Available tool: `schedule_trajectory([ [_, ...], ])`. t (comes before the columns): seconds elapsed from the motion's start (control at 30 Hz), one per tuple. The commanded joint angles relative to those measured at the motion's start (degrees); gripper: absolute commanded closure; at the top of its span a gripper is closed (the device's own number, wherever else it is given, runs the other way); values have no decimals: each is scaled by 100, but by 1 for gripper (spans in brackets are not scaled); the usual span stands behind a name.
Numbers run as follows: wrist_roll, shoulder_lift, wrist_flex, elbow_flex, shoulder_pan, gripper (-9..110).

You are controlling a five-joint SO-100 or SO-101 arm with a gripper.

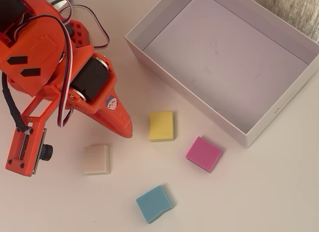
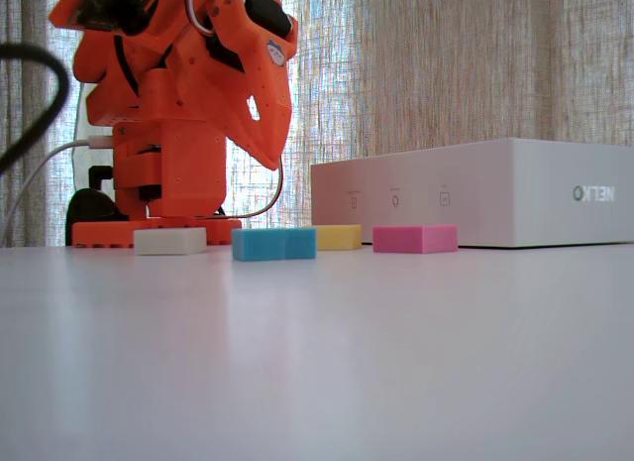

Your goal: Grasp the yellow cuboid and put it in the bin.

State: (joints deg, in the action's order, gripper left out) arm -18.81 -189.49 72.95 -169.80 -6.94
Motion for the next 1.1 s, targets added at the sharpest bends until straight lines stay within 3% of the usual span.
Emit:
schedule_trajectory([
  [0.0, -229, -9, 44, 9, -281, 110],
  [0.4, -220, -9, 44, 9, -229, 109],
  [0.47, -229, 105, 70, 44, -123, 95],
  [0.6, -457, 1266, -483, 536, -97, 77],
  [0.83, -668, 3489, -1002, 2021, -229, 73],
  [1.07, -721, 4878, -53, 3709, -483, 73],
])
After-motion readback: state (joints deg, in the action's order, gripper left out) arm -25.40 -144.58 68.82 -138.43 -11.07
